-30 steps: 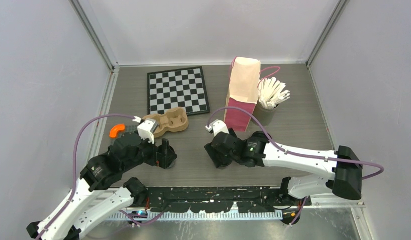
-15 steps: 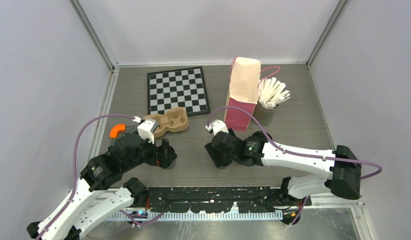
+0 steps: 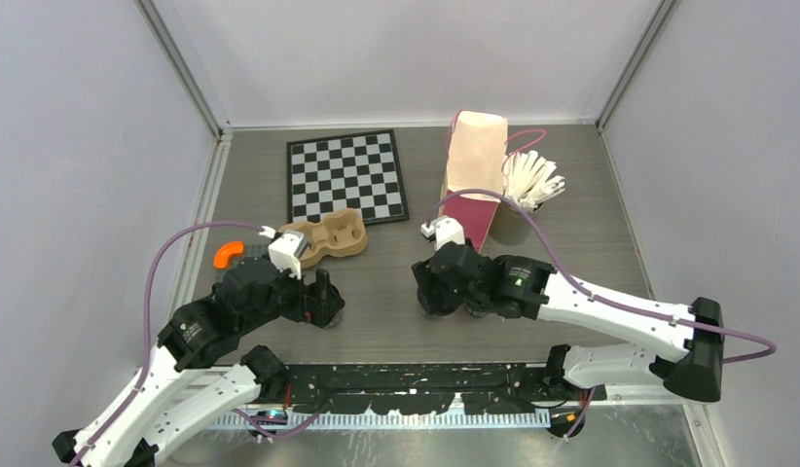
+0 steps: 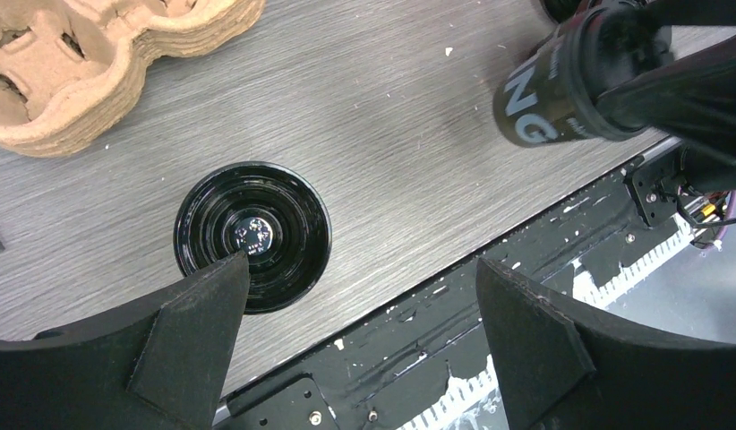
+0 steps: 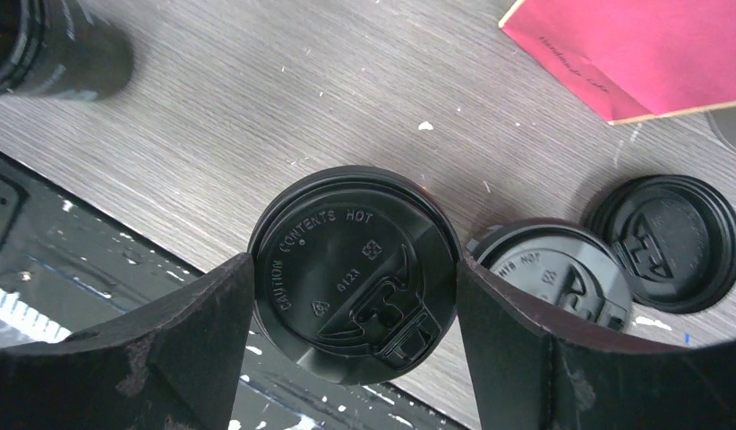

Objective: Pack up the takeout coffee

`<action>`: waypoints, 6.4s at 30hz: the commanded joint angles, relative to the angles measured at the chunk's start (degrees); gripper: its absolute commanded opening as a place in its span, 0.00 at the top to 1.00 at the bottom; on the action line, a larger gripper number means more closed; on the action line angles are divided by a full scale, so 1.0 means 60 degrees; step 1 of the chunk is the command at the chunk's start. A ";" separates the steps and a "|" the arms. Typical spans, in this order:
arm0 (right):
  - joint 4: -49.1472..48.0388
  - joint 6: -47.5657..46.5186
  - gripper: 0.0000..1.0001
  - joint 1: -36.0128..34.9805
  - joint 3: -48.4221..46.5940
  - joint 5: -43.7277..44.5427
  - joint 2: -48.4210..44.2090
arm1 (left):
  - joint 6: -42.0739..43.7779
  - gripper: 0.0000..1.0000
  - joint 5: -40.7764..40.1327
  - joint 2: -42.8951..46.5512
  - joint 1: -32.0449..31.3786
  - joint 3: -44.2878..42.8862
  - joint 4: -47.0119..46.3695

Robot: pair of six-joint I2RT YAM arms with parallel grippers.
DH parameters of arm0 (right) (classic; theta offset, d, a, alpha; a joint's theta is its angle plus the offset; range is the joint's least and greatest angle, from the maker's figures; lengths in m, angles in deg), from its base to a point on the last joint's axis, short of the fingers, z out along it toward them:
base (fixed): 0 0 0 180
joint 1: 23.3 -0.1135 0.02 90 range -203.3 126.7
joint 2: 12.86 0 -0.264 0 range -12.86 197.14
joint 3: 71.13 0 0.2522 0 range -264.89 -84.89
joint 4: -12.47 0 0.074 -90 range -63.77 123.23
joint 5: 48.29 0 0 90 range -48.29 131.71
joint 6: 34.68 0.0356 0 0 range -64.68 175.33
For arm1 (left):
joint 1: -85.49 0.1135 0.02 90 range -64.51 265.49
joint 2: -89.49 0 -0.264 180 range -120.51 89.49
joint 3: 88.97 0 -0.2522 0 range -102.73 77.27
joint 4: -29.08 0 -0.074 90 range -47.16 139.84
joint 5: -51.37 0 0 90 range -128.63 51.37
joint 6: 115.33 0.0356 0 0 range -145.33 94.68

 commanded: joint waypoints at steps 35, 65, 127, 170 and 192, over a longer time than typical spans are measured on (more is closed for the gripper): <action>0.3029 0.0450 0.27 0.7999 -0.0806 0.2205 -0.1493 | -0.0007 0.00 0.0024 0.0673 -0.0262 0.0101 -0.0266; 0.1181 -0.0293 0.06 1.0649 0.0384 -0.0031 -0.0046 | -0.0095 0.00 -0.0374 0.0924 -0.0390 0.0116 -0.0186; 0.0298 -0.1453 0.01 0.3800 -0.4911 0.0800 -0.0415 | -0.0639 0.00 -0.3657 -0.1024 -0.0389 -0.0799 0.0492; 0.6330 0.0829 0.00 0.3525 -0.5184 -0.1762 -0.4410 | -1.3962 0.25 -0.3888 -0.7370 0.2099 -0.2844 -0.0266; 0.5594 0.1062 0.04 0.3523 -0.4837 -0.1639 -0.3598 | -1.5491 0.51 -0.3908 -0.9363 0.3723 -0.3727 0.1459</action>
